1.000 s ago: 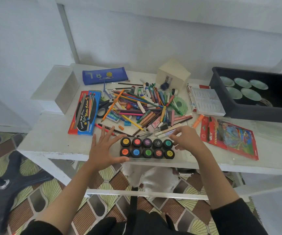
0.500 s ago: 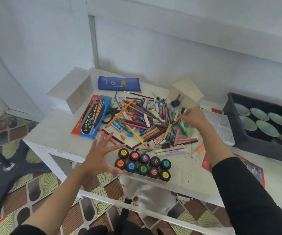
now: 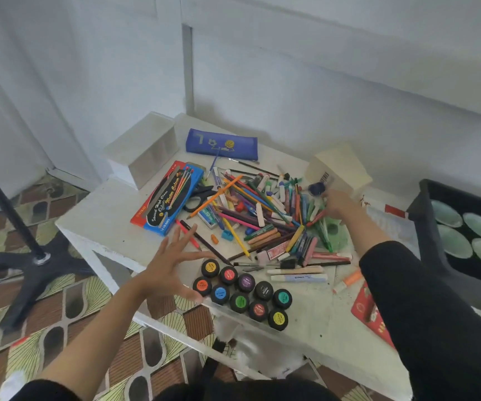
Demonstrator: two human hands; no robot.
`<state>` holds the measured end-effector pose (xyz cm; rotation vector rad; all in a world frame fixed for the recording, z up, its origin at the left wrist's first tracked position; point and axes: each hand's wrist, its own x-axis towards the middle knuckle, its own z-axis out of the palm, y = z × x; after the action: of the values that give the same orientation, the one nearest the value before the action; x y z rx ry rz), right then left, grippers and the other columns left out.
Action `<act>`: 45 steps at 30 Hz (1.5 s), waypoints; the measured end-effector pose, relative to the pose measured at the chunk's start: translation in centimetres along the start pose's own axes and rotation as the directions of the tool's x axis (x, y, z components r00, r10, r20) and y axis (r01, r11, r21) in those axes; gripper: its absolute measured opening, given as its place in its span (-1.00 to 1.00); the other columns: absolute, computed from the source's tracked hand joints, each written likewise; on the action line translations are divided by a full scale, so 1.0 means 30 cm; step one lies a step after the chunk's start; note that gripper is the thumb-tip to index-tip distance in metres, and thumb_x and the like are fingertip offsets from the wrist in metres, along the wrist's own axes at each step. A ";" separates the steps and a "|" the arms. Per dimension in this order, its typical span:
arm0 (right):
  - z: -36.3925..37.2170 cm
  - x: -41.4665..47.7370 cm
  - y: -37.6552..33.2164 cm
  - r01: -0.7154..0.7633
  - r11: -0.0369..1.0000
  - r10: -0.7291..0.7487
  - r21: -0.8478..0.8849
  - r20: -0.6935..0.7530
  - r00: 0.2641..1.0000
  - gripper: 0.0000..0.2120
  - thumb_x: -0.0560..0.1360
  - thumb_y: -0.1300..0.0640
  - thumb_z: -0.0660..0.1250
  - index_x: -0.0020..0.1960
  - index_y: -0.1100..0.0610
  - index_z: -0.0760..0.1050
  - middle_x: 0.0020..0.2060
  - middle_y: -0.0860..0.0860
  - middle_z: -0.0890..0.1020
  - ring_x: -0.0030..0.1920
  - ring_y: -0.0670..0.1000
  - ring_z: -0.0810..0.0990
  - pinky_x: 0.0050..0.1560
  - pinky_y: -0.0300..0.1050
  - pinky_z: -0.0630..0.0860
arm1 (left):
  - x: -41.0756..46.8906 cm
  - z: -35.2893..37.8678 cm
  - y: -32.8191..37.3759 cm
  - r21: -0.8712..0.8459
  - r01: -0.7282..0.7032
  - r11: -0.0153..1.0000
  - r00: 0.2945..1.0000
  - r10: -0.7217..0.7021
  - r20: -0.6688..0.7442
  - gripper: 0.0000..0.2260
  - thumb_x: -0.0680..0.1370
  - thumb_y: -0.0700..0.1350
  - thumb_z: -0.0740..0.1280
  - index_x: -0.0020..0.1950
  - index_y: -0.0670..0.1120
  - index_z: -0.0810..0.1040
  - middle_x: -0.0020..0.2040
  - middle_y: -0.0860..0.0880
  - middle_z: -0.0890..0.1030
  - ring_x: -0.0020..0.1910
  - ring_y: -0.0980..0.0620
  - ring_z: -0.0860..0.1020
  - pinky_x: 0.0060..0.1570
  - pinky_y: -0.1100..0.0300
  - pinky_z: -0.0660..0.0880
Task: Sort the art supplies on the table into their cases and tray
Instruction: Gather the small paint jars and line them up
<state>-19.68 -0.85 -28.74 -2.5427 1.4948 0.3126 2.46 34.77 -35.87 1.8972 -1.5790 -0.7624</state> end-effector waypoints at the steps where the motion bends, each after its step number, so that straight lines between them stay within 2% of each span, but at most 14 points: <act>1: 0.012 0.006 0.004 0.002 1.000 -0.002 0.016 -0.014 1.000 -0.69 0.51 0.37 0.19 0.24 0.32 0.43 0.13 0.24 0.55 0.11 0.21 0.54 0.05 -0.03 0.46 | 0.001 0.000 0.003 -0.001 0.003 1.000 1.000 -0.003 -0.003 -0.27 0.06 0.54 0.36 0.21 0.59 0.27 0.53 0.24 -0.21 0.46 0.16 -0.42 0.38 0.04 -0.43; 6: 0.050 0.014 0.039 -0.011 0.985 0.034 0.170 -0.133 0.991 -0.85 0.47 0.42 0.18 -0.07 0.36 0.52 0.02 0.31 0.55 -0.09 0.20 0.55 -0.18 -0.09 0.36 | 0.000 0.002 -0.004 -0.008 0.000 1.000 1.000 0.000 -0.007 -0.31 0.08 0.53 0.37 0.19 0.57 0.33 0.53 0.23 -0.20 0.45 0.16 -0.43 0.38 0.04 -0.45; 9: 0.080 -0.005 0.069 -0.024 0.949 0.105 0.315 -0.242 0.965 -0.82 0.46 0.38 0.24 0.00 0.30 0.58 0.08 0.25 0.54 -0.06 0.21 0.56 -0.11 -0.10 0.42 | -0.001 0.000 -0.004 0.004 -0.001 1.000 1.000 0.001 0.003 -0.31 0.08 0.56 0.34 0.19 0.60 0.28 0.52 0.25 -0.20 0.45 0.17 -0.43 0.37 0.05 -0.45; 13: 0.086 -0.117 0.055 0.046 0.893 0.148 0.447 -0.390 0.909 -0.77 0.46 0.39 0.25 0.09 0.29 0.53 0.13 0.21 0.46 0.07 0.15 0.47 0.01 -0.24 0.28 | -0.002 0.000 -0.003 0.027 0.000 1.000 1.000 -0.001 0.021 -0.28 0.07 0.58 0.31 0.20 0.65 0.18 0.51 0.28 -0.21 0.43 0.22 -0.44 0.39 0.04 -0.43; 15: 0.084 -0.195 0.041 0.135 0.857 0.143 0.497 -0.481 0.865 -0.79 0.43 0.39 0.29 0.04 0.27 0.52 0.07 0.21 0.49 0.03 0.06 0.45 -0.03 -0.35 0.23 | -0.001 -0.002 -0.002 0.030 0.006 1.000 1.000 -0.006 0.024 -0.27 0.06 0.59 0.30 0.20 0.66 0.15 0.51 0.28 -0.20 0.43 0.24 -0.44 0.41 0.02 -0.42; 17: 0.090 -0.285 0.020 0.191 0.820 0.140 0.539 -0.513 0.847 -0.82 0.41 0.37 0.32 -0.02 0.20 0.52 -0.01 0.18 0.54 -0.06 0.02 0.48 -0.07 -0.32 0.30 | -0.001 -0.002 0.003 0.022 0.006 1.000 1.000 -0.007 0.029 -0.25 0.04 0.60 0.28 0.19 0.67 0.12 0.50 0.28 -0.18 0.42 0.25 -0.43 0.40 0.05 -0.43; 19: 0.102 -0.397 -0.008 0.202 0.755 0.162 0.624 -0.476 0.864 -0.80 0.42 0.36 0.36 -0.04 0.12 0.49 -0.06 0.09 0.56 -0.20 -0.01 0.55 -0.17 -0.30 0.45 | -0.002 -0.001 0.002 0.015 -0.006 1.000 1.000 0.005 0.022 -0.26 0.04 0.60 0.27 0.19 0.67 0.12 0.51 0.28 -0.15 0.43 0.27 -0.42 0.40 0.07 -0.43; 22: 0.135 -0.581 -0.047 0.172 0.632 0.243 0.756 -0.404 0.882 -0.76 0.43 0.25 0.42 0.03 0.05 0.47 -0.09 -0.08 0.58 -0.25 -0.10 0.59 -0.33 -0.39 0.46 | -0.001 0.004 -0.005 0.022 -0.022 1.000 1.000 0.021 0.014 -0.26 0.03 0.62 0.25 0.18 0.68 0.12 0.51 0.29 -0.13 0.43 0.28 -0.40 0.40 0.08 -0.42; 25: 0.186 -0.712 -0.060 0.171 0.564 0.291 0.808 -0.388 0.875 -0.69 0.41 0.19 0.46 0.09 0.01 0.49 -0.09 -0.09 0.61 -0.12 -0.11 0.58 -0.20 -0.33 0.45 | 0.002 0.003 -0.001 0.042 -0.031 0.999 0.999 0.030 0.027 -0.26 0.00 0.64 0.20 0.18 0.67 0.15 0.51 0.27 -0.12 0.43 0.26 -0.40 0.41 0.05 -0.39; 27: 0.209 -0.770 -0.067 0.158 0.545 0.281 0.823 -0.357 0.891 -0.67 0.40 0.21 0.47 0.10 -0.02 0.48 -0.09 -0.05 0.63 -0.11 -0.06 0.58 -0.19 -0.29 0.45 | 0.001 -0.002 0.004 0.087 -0.039 0.995 0.999 0.037 0.032 -0.18 0.00 0.66 0.16 0.26 0.54 0.22 0.51 0.24 -0.13 0.44 0.23 -0.40 0.41 0.01 -0.39; 31: 0.231 -0.866 -0.093 0.119 0.605 0.227 0.787 -0.314 0.922 -0.66 0.38 0.22 0.48 0.07 -0.06 0.50 -0.14 -0.05 0.62 -0.19 -0.01 0.57 -0.19 -0.19 0.52 | -0.005 -0.011 0.011 0.149 -0.051 0.987 0.997 0.042 0.064 -0.01 0.01 0.68 0.08 0.38 0.32 0.14 0.51 0.21 -0.14 0.48 0.13 -0.36 0.40 -0.01 -0.39; 34: 0.244 -0.911 -0.117 0.073 0.651 0.169 0.755 -0.239 0.956 -0.67 0.37 0.20 0.49 0.04 -0.08 0.52 -0.12 -0.07 0.60 -0.23 -0.11 0.57 -0.17 -0.27 0.51 | 0.000 -0.011 0.007 0.180 -0.056 0.982 0.996 0.041 0.082 0.05 0.01 0.70 0.03 0.42 0.26 0.04 0.52 0.18 -0.15 0.46 0.13 -0.37 0.42 -0.09 -0.36; 41: 0.265 -0.928 -0.166 -0.050 0.791 0.165 0.610 -0.134 0.977 -0.69 0.36 0.18 0.45 0.09 0.01 0.56 -0.02 -0.08 0.61 -0.19 -0.14 0.50 -0.09 -0.19 0.45 | 0.003 -0.013 0.010 0.216 -0.054 0.975 0.994 0.032 0.104 0.00 -0.02 0.71 -0.01 0.37 0.35 0.04 0.55 0.13 -0.18 0.47 0.11 -0.37 0.42 -0.11 -0.35; 45: 0.277 -0.921 -0.175 -0.106 0.795 0.162 0.597 -0.041 0.986 -0.71 0.41 0.20 0.43 0.11 0.05 0.56 0.00 -0.04 0.60 -0.27 -0.23 0.41 -0.12 -0.25 0.35 | 0.000 -0.013 0.012 0.215 -0.051 0.975 0.995 0.030 0.099 0.00 -0.02 0.71 -0.02 0.37 0.36 0.06 0.55 0.13 -0.18 0.47 0.11 -0.38 0.42 -0.10 -0.36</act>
<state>-28.92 26.97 -29.12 -1.9716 1.5049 -0.2349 2.49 34.73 -35.34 1.9999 -1.8193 -0.6955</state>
